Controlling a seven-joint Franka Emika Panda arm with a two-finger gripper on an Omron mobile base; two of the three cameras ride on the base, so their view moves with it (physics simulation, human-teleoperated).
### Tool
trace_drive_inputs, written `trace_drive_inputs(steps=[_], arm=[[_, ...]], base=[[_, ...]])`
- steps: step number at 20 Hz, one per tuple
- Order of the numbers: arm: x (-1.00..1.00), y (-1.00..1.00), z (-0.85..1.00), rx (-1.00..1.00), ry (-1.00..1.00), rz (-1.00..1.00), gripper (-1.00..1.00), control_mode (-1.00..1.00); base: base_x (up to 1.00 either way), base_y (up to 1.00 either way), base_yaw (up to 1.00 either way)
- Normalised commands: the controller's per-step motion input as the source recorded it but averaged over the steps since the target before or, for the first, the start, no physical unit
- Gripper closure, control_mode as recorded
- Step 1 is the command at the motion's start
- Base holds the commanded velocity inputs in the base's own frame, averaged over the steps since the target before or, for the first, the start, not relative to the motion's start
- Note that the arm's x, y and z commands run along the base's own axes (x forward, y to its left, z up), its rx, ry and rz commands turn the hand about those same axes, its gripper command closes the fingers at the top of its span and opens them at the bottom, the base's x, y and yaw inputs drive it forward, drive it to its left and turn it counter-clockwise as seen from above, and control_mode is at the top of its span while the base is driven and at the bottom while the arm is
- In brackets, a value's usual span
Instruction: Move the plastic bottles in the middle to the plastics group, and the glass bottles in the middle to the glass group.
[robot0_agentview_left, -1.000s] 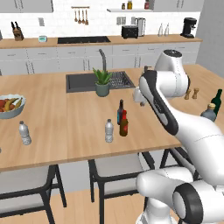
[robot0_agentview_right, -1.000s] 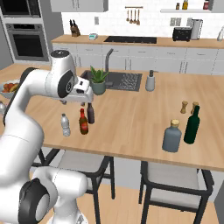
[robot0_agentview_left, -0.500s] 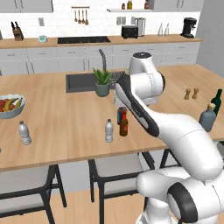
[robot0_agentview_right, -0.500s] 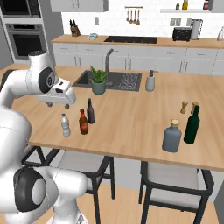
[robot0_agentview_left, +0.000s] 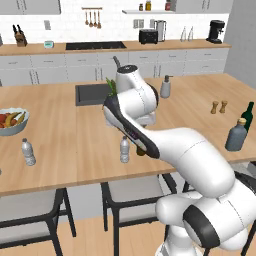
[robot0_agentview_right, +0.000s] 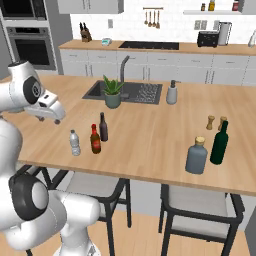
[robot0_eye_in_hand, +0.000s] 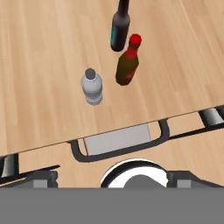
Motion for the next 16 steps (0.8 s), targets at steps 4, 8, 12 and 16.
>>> trace_drive_inputs(steps=[4,8,12,16], arm=[[0.08,0.34,-0.32,0.03,-0.05,0.00,-1.00,-1.00],[0.42,0.01,-0.32,0.03,-0.08,0.04,-1.00,-1.00],[0.08,-0.49,-0.17,0.00,-0.08,0.11,-1.00,-1.00],[0.38,-0.34,-0.53,0.11,-0.18,0.14,-1.00,-1.00]], base=[[0.00,0.00,0.00],[0.00,0.00,0.00],[0.00,0.00,0.00],[0.00,0.00,0.00]])
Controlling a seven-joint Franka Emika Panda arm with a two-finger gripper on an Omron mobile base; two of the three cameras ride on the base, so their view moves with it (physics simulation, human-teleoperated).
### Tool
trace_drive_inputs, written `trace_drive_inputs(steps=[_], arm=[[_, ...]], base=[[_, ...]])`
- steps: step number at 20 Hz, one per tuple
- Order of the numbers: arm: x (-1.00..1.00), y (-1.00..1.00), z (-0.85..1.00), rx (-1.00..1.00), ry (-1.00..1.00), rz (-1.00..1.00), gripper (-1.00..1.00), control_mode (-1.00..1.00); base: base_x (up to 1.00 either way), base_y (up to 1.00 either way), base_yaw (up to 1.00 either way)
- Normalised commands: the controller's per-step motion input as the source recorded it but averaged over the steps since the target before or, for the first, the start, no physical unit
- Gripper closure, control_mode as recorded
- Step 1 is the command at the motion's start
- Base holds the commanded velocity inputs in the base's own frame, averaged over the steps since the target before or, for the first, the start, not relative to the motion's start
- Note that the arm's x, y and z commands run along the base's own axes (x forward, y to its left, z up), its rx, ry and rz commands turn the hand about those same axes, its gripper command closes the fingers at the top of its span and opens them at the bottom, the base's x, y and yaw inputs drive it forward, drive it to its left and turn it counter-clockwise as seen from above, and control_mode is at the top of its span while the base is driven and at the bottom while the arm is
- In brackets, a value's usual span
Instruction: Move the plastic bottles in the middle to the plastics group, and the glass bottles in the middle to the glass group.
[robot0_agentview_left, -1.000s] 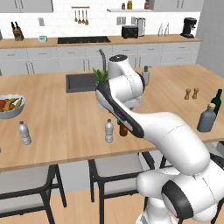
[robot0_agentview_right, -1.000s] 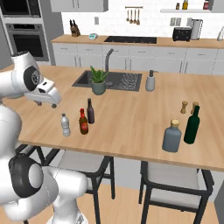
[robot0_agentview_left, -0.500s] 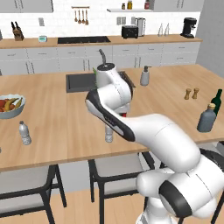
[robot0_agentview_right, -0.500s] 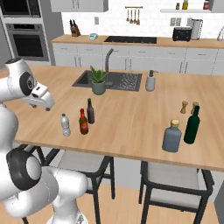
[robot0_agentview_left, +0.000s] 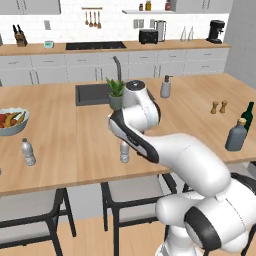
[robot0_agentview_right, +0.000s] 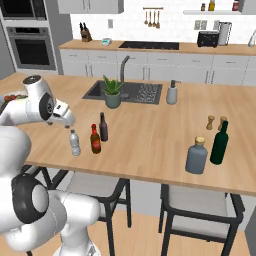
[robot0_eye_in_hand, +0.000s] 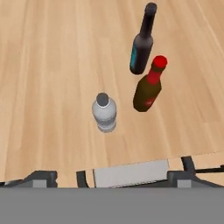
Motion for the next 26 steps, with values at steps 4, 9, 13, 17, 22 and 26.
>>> trace_drive_inputs(steps=[4,9,13,17,22,26], arm=[[0.44,-0.09,-0.74,0.15,-0.12,0.19,-1.00,-1.00],[0.48,0.00,-0.49,0.09,-0.04,0.13,-1.00,-1.00],[0.55,0.00,-0.01,-0.06,0.10,0.02,-1.00,-1.00],[0.35,0.06,0.02,-0.15,0.23,0.00,-1.00,-1.00],[0.14,0.11,-0.03,-0.10,0.16,0.00,-1.00,-1.00],[0.00,0.01,-0.20,0.00,0.00,0.00,-1.00,-1.00]], base=[[0.00,0.00,0.00],[0.00,0.00,0.00],[0.00,0.00,0.00],[0.00,0.00,0.00],[0.00,0.00,0.00],[0.00,0.00,0.00]])
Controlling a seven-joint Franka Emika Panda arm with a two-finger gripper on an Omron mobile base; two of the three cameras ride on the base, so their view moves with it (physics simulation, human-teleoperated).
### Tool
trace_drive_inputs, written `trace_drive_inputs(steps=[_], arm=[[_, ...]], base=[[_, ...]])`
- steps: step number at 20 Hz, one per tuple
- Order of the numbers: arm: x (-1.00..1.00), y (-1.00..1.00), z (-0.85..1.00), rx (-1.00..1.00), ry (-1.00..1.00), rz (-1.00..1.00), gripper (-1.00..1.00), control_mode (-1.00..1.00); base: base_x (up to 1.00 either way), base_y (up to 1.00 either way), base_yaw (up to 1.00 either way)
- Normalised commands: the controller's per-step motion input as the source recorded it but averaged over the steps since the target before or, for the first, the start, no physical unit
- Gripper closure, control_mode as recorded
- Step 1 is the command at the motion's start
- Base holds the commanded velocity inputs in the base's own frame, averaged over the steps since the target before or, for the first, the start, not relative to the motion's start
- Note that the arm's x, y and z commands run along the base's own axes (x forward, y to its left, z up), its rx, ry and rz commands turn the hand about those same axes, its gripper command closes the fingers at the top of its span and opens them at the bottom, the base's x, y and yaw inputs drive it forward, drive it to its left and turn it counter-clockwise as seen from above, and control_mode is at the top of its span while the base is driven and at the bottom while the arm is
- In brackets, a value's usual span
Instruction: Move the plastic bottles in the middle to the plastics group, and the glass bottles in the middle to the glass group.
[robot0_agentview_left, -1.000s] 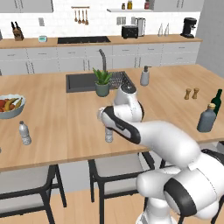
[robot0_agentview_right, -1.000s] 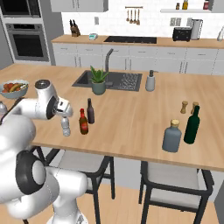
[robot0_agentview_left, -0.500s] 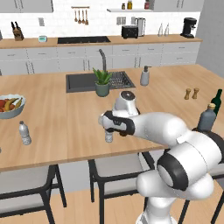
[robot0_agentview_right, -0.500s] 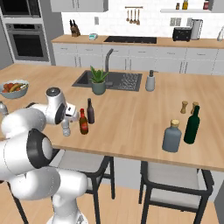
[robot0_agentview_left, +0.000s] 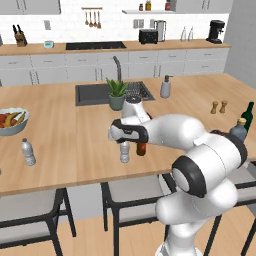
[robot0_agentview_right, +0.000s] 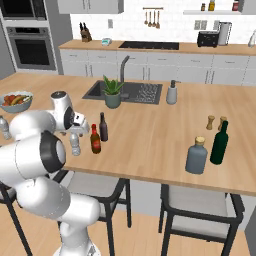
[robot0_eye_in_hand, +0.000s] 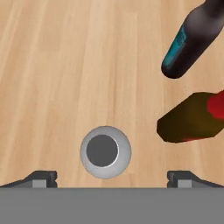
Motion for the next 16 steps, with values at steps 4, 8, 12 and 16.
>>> trace_drive_inputs(steps=[4,8,12,16], arm=[[0.07,0.00,-0.21,0.00,0.00,0.00,-1.00,-1.00],[0.03,0.00,-0.19,0.00,0.00,0.00,-1.00,-1.00],[0.03,0.00,-0.08,0.00,0.00,0.00,-1.00,-1.00],[0.03,0.00,-0.14,0.00,0.00,0.00,-1.00,-1.00]], base=[[0.00,0.00,0.00],[0.00,0.00,0.00],[0.00,0.00,0.00],[0.00,0.00,0.00]])
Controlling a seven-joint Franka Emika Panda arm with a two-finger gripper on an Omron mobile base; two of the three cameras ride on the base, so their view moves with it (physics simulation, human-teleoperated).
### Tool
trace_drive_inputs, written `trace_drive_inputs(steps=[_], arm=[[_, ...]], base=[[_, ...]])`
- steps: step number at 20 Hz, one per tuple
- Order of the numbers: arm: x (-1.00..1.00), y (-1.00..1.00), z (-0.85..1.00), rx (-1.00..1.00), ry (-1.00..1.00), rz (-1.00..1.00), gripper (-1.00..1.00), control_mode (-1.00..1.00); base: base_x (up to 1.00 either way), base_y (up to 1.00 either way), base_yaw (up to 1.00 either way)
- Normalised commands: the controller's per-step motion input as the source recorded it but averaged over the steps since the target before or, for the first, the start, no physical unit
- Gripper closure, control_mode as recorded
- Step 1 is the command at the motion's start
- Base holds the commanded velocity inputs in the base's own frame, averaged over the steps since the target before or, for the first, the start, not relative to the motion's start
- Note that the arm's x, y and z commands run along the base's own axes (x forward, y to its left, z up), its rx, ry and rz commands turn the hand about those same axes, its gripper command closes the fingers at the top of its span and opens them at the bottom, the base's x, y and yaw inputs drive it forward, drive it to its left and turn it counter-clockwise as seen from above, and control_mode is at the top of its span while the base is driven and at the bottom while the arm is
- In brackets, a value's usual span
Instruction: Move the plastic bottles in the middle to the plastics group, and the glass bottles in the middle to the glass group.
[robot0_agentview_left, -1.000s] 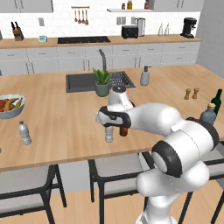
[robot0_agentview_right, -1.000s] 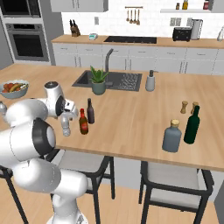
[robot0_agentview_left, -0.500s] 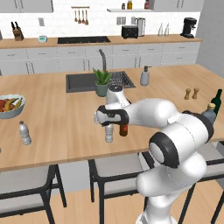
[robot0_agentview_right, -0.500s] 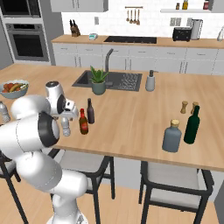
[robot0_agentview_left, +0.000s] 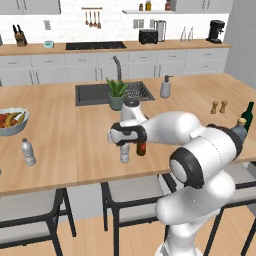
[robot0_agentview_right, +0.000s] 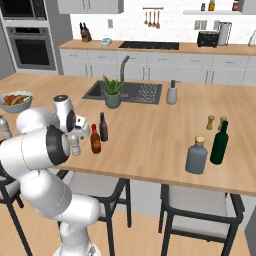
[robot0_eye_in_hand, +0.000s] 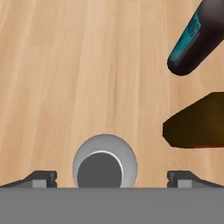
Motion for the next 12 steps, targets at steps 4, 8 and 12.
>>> trace_drive_inputs(steps=[4,8,12], arm=[[0.06,0.00,-0.21,0.00,0.00,0.00,-1.00,-1.00],[0.00,0.00,-0.02,0.00,0.00,0.00,-1.00,-1.00],[0.00,0.00,0.00,0.00,0.00,0.00,1.00,-1.00]], base=[[0.00,0.00,0.00],[0.00,0.00,0.00],[0.00,0.00,0.00]])
